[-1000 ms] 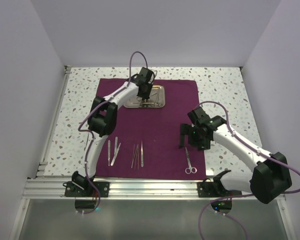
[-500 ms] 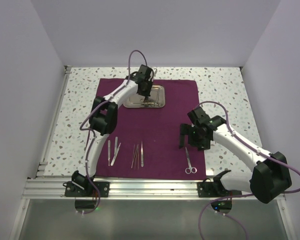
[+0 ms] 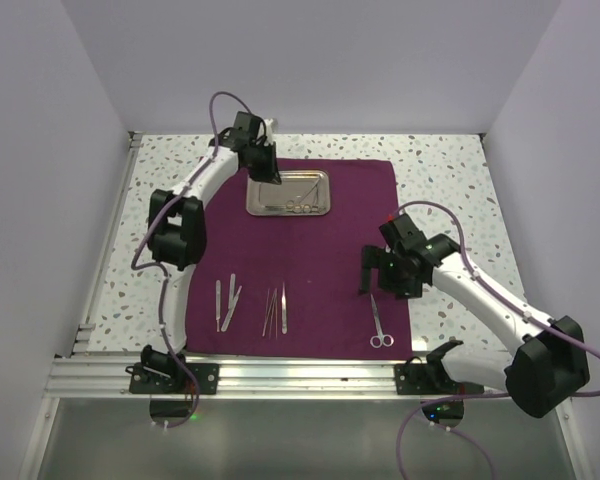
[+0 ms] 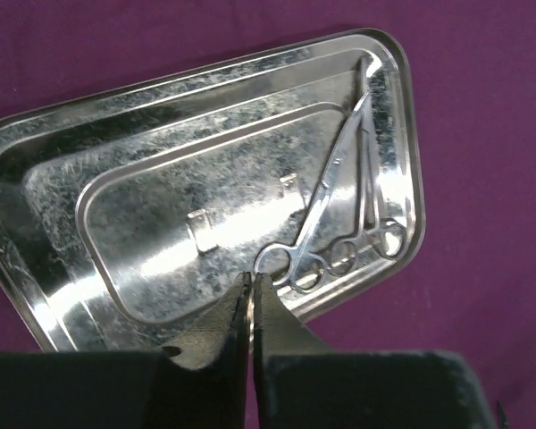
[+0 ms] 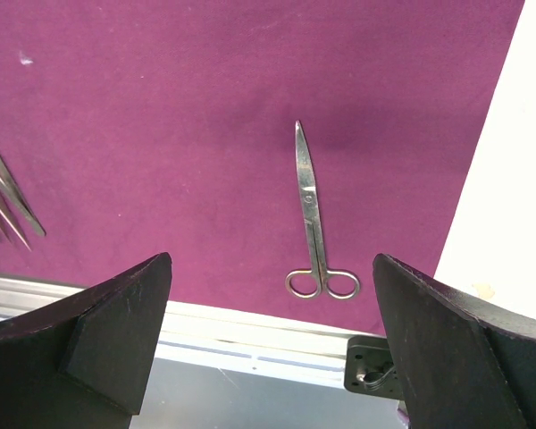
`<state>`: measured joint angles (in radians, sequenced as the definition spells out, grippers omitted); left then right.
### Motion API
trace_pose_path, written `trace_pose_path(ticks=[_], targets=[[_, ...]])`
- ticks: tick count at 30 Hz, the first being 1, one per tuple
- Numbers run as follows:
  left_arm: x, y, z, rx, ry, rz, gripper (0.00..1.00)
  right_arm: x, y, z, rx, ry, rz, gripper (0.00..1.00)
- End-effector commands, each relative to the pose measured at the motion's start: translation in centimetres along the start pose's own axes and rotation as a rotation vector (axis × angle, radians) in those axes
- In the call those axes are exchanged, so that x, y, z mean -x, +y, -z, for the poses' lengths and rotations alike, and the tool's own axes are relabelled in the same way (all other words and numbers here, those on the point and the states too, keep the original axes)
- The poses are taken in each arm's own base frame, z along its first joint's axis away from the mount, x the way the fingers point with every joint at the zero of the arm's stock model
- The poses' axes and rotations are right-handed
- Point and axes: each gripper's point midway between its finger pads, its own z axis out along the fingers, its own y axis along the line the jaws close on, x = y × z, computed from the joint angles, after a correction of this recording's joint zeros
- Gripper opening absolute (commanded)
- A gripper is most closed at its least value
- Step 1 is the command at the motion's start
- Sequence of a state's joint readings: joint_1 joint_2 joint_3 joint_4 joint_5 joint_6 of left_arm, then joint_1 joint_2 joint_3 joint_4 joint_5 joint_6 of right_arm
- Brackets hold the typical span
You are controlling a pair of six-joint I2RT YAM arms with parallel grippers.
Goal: Open and lay out the surgical kit
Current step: Pick up the medical item from the container.
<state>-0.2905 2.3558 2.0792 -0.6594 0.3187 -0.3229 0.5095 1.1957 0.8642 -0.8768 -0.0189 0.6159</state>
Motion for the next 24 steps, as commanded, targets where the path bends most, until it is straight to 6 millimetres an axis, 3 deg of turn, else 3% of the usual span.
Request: trace_pose_path(ticks=[1, 3, 12, 15, 24], targets=[[2.0, -4.7, 3.6, -0.066, -0.096, -0.064, 0.1, 0.0, 0.3, 0.8, 0.032, -0.016, 0.015, 0.98], [1.4, -5.8, 2.5, -0.05, -0.096, -0.13, 0.27, -0.1, 0.3, 0.9, 0.034, -0.019, 0.018, 0.99], [0.8, -7.3, -3.5, 0.078, -0.141, -0.237, 0.47, -1.8, -1.5, 1.8, -0.012, -0.004, 0.01, 0.98], [1.3, -7.5, -4.7, 0.104, -0.173, -0.267, 0.5, -2.9, -2.3, 1.7, -0.031, 0.018, -0.006, 0.98], [2.9, -4.8, -6.3, 0.256, -0.226, -0.307, 0.51, -4.1, -3.0, 1.4, -0.055, 0.046, -0.039, 0.98]])
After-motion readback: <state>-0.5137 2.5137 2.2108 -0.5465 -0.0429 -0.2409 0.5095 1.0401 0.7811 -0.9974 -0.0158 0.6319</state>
